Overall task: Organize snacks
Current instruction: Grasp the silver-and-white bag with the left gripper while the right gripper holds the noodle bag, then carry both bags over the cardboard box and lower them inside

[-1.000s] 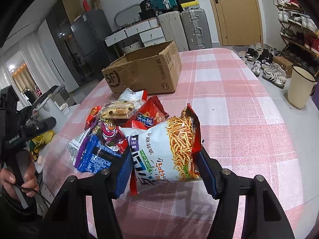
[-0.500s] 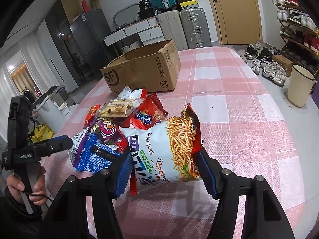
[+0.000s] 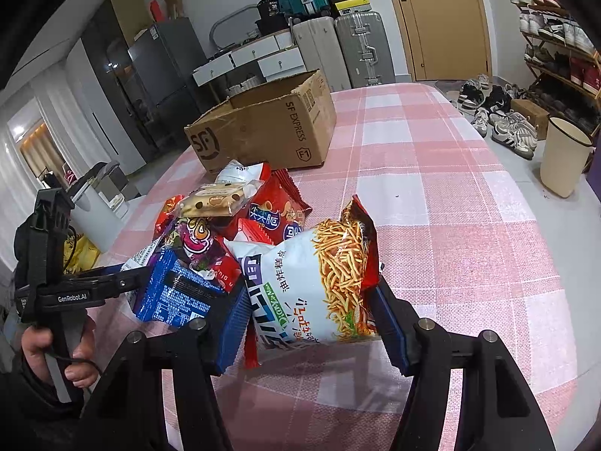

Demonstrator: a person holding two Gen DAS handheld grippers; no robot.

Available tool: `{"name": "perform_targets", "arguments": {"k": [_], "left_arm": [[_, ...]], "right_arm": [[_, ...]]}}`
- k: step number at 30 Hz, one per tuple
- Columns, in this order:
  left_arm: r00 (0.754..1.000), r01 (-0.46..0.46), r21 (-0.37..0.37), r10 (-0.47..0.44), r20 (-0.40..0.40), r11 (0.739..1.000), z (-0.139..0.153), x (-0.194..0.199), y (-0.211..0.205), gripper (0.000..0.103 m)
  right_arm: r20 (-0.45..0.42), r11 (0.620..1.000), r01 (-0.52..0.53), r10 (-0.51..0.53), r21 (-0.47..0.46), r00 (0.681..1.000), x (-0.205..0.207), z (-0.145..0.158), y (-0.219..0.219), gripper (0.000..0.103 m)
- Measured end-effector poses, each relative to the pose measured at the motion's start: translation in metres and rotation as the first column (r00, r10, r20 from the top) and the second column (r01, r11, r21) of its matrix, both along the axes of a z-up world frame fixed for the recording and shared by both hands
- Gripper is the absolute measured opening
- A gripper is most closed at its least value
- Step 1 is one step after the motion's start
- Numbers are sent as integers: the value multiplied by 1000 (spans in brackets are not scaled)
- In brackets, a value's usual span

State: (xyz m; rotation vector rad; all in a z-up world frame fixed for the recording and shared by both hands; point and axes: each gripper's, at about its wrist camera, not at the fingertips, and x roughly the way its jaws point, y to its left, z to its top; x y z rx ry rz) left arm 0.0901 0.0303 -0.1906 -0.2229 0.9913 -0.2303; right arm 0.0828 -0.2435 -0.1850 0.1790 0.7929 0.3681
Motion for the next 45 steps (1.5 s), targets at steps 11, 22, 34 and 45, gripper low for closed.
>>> {"name": "perform_targets", "arguments": {"k": [11,22,34,45], "left_arm": [[1000,29,-164,-29,0,986,-17,9,16,50],[999,43,-181,-39,26,983,-13,13,18,38],[992,58,-106,-46,116,993,25,-16,17,38],[971,67,-25,-59,230,997,76,-36,6,39]], "right_arm": [[1,1000,1,-1,0,1000,1,0,-1,63],[10,1000,0,0,-2,1000,-2,4,1,63],[44,1000,5,-6,9,999,-7,18,-2,63],[100,998,-40,36,39,994,-11,45,8,64]]}}
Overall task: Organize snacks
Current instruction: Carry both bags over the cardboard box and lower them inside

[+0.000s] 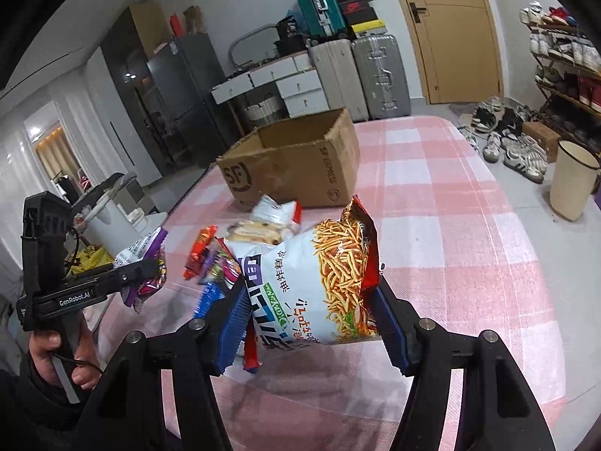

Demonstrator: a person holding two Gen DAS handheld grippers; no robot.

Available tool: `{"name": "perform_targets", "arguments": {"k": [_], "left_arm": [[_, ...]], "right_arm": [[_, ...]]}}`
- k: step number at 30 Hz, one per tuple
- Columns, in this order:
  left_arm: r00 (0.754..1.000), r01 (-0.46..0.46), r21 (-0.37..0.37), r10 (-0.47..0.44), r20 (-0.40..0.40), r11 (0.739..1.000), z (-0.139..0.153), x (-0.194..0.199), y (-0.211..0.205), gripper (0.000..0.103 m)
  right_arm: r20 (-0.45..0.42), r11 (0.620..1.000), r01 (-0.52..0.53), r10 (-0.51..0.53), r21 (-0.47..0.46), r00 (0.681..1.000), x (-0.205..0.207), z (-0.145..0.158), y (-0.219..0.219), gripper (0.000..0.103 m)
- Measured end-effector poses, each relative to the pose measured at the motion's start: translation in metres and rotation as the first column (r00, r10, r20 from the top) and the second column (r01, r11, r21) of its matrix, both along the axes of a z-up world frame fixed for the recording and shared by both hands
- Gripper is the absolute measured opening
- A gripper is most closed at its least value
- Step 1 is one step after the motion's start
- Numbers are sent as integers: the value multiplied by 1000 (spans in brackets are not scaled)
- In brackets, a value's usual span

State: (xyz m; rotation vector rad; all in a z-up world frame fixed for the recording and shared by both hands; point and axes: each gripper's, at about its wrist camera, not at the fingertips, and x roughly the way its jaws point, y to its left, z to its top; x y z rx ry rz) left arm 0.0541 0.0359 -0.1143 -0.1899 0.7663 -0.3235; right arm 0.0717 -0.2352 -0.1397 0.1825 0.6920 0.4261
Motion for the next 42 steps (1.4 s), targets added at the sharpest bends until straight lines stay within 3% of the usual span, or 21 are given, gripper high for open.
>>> {"name": "perform_targets", "arguments": {"k": [14,24,35,42], "left_arm": [[988,9,-2,-8,153,1000,84,-1,-3,39],[978,-1,-11,3,209,1000,141,20,2,39],[985,0,-10,2,171,1000,178,101,-13,39],[994,-12,1,12,110,1000,168,180,-17,39]], "right_arm": [[121,996,-82,77,44,990,6,71,19,64],[198,990,-135,125,38,972,33,125,36,64],[221,985,-170,159,31,962,108,164,59,64],[181,983,-184,177,24,967,180,165,84,64]]}}
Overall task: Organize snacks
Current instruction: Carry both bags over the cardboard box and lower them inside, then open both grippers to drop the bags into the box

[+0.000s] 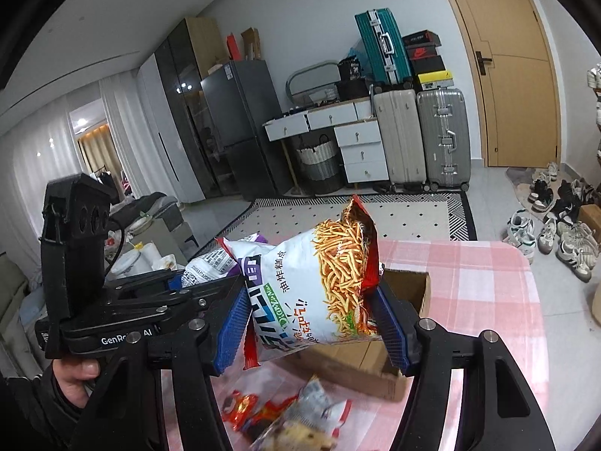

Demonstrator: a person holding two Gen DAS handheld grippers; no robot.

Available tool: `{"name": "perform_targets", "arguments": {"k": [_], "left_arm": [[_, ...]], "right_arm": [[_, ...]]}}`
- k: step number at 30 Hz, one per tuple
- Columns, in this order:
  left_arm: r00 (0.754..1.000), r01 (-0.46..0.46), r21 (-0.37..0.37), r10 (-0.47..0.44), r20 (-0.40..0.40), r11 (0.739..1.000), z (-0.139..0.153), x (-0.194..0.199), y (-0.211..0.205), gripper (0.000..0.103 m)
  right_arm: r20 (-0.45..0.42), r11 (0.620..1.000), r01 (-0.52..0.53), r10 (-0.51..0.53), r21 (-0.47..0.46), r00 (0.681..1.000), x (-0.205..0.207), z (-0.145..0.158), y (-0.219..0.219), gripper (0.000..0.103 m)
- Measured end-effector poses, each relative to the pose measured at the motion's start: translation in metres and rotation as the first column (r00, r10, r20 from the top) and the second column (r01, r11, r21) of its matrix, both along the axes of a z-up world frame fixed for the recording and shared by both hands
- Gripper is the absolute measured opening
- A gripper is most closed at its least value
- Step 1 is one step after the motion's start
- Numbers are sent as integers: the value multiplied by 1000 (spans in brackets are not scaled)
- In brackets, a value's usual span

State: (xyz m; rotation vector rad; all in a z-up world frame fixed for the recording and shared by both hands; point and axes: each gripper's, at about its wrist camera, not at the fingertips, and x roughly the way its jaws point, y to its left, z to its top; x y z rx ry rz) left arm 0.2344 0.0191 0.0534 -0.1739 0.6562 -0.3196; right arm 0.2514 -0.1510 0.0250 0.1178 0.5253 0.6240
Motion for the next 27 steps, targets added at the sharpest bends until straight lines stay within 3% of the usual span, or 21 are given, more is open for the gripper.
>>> {"name": "perform_targets", "arguments": {"k": [8,21,25,27], "left_arm": [[997,0,22,2,-78,1000,-43,82,-3,39],[983,-1,49,10,-181,999,-119,152,-11,40],[975,-6,58,19,-222,998,-137,168,-15,43],[966,-21,56,35,-256,998,-146,176,-13,51]], "right_arm": [[-69,999,5,-8,-35,998,72,-31,17,64],[-155,997,22,-33,-75,987,143,-91,21,65],[-198,996,2,-20,-92,980,154,-109,26,73],[-207,995,8,-29,-100,978,156,-113,26,79]]}}
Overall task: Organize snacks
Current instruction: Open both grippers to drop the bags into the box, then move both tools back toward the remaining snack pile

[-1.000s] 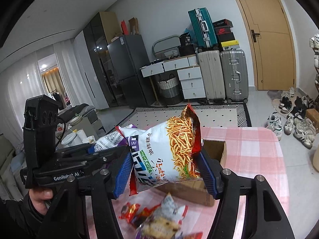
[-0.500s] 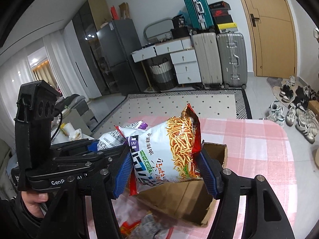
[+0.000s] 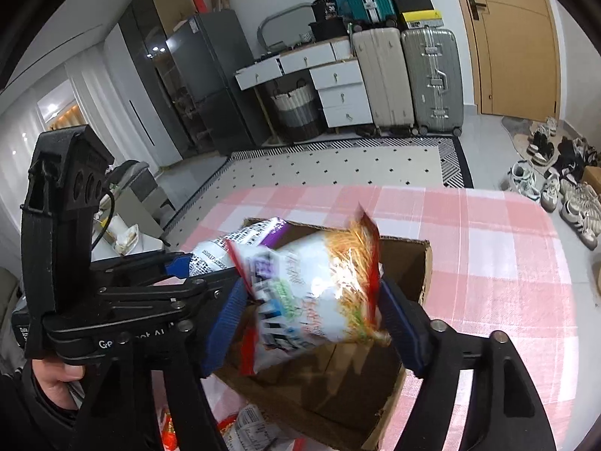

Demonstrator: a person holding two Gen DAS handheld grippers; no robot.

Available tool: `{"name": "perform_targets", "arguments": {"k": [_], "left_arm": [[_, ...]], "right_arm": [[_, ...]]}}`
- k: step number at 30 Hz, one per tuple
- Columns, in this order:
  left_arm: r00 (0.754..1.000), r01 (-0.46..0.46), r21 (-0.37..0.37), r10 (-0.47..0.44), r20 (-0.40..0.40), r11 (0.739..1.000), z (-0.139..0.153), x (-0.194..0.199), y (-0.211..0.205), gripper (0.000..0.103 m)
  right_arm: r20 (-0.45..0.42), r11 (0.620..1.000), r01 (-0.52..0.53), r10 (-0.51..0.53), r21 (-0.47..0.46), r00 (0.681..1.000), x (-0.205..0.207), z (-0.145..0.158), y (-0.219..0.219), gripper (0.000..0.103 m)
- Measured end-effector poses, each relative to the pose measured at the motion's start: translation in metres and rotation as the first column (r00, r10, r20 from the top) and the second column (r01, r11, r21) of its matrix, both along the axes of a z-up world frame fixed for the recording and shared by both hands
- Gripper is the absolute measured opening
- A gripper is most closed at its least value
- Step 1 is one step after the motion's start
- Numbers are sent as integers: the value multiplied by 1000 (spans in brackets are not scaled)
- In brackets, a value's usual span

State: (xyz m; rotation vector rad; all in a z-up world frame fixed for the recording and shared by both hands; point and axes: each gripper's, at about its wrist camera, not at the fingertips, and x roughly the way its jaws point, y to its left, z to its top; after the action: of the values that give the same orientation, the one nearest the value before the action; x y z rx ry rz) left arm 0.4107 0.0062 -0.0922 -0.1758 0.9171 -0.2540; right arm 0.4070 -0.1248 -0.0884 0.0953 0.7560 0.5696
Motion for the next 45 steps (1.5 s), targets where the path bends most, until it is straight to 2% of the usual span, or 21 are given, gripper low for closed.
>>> {"name": "perform_targets", "arguments": {"k": [1,3,5,12,24,31,37,43,44,45], "left_arm": [[1000,-4,-5,4,-4,1000,-3,2,1,52],[1000,-10,-9,10,7,1000,-4,2,4,54],[1000,-9,-8,10,26,1000,0,-3,7,63],[994,-25,-3,26,105,1000,32,-44,6,64],[974,-42,1,41,222,999,104,-150,11,81],[965,-36,5,34,261,999,124,-211,12,83],[961,-49,-2,47,271,999,129,-263,15,85],[950,-76,-10,75,304,997,131,-307,18,87],[941,-88,-30,93,325,996,130,-321,21,89],[935,-93,-52,105,340,994,129,-331,25,95]], "right_arm": [[2,1000,19,-19,-12,1000,2,-2,-1,83],[7,1000,24,-24,3,1000,0,-1,-5,83],[22,999,33,-33,15,999,-4,4,-10,84],[89,998,45,-48,39,995,-40,35,-20,85],[206,997,41,-54,67,977,-135,92,-34,90],[257,997,36,-54,75,965,-195,117,-38,92],[299,997,20,-41,72,953,-245,122,-42,95],[304,997,15,-38,77,952,-285,111,-44,95],[301,996,18,-43,88,953,-293,108,-46,95],[298,995,18,-45,94,953,-295,106,-49,95]]}}
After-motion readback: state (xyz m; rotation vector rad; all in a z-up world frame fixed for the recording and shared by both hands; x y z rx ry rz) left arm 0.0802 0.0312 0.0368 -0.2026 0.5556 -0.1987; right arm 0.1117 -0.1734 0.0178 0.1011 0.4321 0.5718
